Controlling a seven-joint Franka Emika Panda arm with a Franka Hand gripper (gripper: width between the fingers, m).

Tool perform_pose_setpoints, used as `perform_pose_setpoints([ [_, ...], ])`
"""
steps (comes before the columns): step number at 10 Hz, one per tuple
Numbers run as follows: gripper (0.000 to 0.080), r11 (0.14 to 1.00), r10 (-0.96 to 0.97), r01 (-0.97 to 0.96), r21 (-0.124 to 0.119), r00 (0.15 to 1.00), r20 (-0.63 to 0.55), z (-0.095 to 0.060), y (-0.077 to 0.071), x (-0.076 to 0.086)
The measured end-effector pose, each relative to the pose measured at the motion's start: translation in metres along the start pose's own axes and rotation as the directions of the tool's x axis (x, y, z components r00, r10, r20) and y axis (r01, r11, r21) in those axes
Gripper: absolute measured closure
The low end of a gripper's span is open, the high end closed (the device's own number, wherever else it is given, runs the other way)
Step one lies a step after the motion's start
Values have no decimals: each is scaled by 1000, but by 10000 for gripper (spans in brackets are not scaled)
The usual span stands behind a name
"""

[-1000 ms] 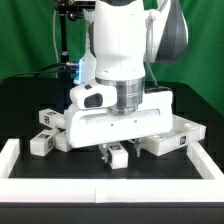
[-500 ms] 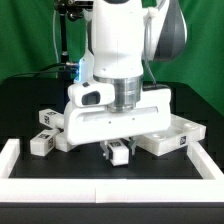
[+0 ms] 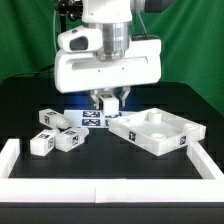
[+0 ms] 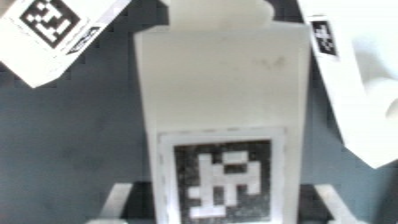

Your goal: Assemble one leg

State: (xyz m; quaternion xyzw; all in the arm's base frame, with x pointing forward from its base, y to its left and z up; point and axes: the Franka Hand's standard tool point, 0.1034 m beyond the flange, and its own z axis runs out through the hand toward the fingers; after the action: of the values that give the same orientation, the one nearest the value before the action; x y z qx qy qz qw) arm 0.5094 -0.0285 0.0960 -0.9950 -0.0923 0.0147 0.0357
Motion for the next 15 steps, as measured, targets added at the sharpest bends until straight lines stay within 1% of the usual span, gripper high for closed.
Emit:
perform_pose_setpoints([
  [3,512,1000,0,0,1,1000,3,2,0,0],
  [4,512,1000,0,-1,3,1000,8,2,-1,-4],
  [5,512,1000,2,-2,7,1000,24,0,-4,-22],
  [6,512,1000,7,-8,9,999,39,-2,-7,-47],
  [7,512,1000,11,-11,1,999,35,5,-11,-69],
  [8,512,1000,8,-8,-29,1000,-6,23,-17,-88],
  [9,512,999,-14,13,-45,1000,-22,42,-22,-102],
  [10,512,998,-42,40,-42,999,-27,46,-14,-101],
  [12,512,998,-37,35,-42,999,-31,44,-15,-98],
  [13,512,998,-57,56,-42,998,-27,45,-8,-103],
  [14,512,999,-20,20,-35,1000,-15,50,7,-115],
  [15,512,1000,12,-12,-28,1000,3,58,14,-123],
])
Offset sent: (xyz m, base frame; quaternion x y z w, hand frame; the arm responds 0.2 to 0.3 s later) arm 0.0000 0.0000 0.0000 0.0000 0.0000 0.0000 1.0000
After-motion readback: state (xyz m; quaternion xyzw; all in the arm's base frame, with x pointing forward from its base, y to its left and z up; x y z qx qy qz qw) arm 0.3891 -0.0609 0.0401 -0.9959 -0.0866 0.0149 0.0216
